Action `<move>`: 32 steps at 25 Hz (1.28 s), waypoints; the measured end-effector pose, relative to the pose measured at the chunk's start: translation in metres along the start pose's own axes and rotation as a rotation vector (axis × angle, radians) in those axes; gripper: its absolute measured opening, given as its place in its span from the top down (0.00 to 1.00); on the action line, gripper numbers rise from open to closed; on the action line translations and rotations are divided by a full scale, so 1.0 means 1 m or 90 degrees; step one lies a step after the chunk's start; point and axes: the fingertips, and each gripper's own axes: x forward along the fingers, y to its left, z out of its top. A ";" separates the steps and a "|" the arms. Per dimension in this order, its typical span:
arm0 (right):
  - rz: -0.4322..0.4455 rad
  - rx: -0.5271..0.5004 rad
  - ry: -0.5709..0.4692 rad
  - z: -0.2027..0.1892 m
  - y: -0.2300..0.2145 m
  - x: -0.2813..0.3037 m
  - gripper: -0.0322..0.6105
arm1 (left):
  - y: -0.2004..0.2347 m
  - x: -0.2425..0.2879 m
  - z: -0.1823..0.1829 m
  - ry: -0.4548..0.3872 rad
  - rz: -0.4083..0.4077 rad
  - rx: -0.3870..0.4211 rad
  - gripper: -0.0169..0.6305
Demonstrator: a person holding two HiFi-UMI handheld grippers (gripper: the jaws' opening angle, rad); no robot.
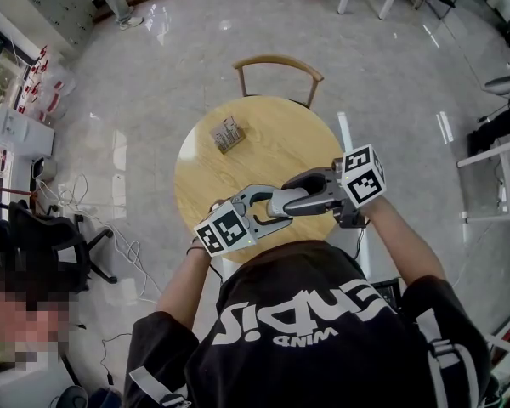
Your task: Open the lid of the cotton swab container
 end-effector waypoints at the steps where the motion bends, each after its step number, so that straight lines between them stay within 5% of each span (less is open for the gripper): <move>1: -0.001 -0.003 -0.002 0.001 0.000 0.000 0.59 | 0.001 0.000 0.001 -0.002 -0.001 -0.004 0.62; 16: -0.066 -0.051 -0.053 0.014 -0.011 -0.028 0.59 | 0.011 -0.019 -0.004 -0.022 0.015 -0.056 0.63; 32: -0.343 -0.106 -0.206 0.002 -0.053 -0.094 0.67 | 0.042 -0.068 -0.033 -0.044 0.170 -0.157 0.63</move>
